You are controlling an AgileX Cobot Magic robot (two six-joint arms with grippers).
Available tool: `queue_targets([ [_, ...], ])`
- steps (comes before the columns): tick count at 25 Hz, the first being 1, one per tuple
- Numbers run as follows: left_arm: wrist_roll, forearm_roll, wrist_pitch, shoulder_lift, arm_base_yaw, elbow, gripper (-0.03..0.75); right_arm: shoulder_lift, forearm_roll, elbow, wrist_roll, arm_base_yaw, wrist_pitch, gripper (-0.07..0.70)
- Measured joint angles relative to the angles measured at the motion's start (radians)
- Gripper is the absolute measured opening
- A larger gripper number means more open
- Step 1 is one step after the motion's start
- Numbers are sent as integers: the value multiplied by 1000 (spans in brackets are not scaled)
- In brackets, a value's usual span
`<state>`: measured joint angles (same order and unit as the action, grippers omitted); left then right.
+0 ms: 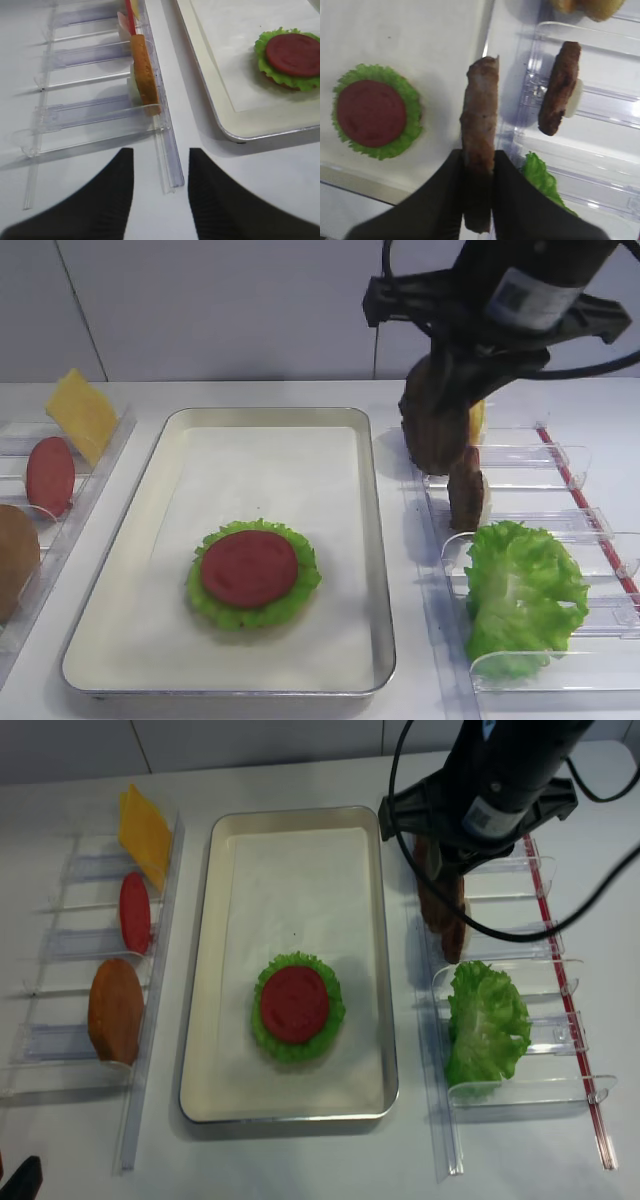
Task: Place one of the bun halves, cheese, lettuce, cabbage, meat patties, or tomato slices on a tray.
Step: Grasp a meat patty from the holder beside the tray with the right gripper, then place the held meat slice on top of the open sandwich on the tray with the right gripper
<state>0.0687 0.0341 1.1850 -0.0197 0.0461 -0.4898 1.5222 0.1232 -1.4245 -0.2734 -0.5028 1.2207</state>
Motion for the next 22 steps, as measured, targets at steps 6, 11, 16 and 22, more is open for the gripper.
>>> queue_targets([
  [6,0,0,0,0,0,0,274,-21,238,26,184,0,-60,128],
  [11,0,0,0,0,0,0,274,-21,499,137,390,0,-166,128],
  [16,0,0,0,0,0,0,274,-21,783,290,614,0,-265,128],
  [22,0,0,0,0,0,0,274,-21,1127,451,892,0,-352,128],
])
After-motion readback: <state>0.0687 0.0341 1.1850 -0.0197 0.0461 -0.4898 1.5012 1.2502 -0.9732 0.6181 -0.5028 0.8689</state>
